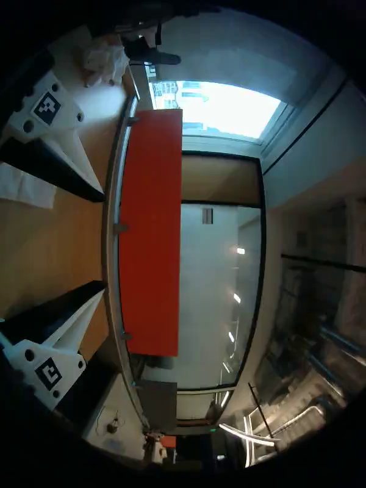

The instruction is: Fold towel

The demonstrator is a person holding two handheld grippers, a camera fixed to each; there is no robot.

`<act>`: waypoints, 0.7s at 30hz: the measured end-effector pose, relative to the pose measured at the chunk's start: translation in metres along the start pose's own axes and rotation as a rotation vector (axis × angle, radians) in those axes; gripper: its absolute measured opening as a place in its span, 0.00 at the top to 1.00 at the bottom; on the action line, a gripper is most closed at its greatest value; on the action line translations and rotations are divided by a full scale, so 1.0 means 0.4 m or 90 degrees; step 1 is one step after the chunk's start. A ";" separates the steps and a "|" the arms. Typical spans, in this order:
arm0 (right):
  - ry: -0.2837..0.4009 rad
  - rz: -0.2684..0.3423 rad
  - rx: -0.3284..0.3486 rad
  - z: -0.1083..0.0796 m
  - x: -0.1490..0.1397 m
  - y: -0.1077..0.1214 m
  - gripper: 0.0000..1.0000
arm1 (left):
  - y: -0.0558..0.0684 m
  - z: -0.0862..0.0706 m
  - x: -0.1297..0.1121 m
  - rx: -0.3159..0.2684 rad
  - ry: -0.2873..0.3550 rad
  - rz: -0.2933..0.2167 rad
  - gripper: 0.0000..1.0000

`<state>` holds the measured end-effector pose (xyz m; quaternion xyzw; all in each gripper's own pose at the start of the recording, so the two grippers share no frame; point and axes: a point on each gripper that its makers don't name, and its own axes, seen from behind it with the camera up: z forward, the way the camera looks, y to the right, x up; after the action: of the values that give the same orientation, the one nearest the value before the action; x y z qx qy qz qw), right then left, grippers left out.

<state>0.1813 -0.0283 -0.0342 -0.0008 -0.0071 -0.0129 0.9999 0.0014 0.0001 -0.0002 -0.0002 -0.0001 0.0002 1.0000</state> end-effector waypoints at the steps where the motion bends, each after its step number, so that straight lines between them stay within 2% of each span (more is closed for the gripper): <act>1: 0.000 -0.001 -0.003 -0.002 0.015 0.001 0.01 | 0.001 -0.002 0.010 -0.001 0.000 0.001 0.05; 9: 0.002 0.014 -0.008 -0.018 0.094 0.004 0.01 | 0.013 -0.016 0.055 -0.008 -0.010 0.007 0.06; 17: -0.022 0.002 0.012 -0.015 0.102 -0.007 0.01 | 0.042 -0.018 0.050 -0.028 -0.035 0.021 0.05; 21: -0.044 -0.013 0.041 -0.011 0.092 -0.029 0.01 | 0.057 -0.019 0.042 -0.047 -0.051 0.028 0.05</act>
<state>0.2180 -0.0407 -0.0382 0.0307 -0.0420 -0.0229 0.9984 0.0183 0.0228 -0.0077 -0.0369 -0.0401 0.0224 0.9983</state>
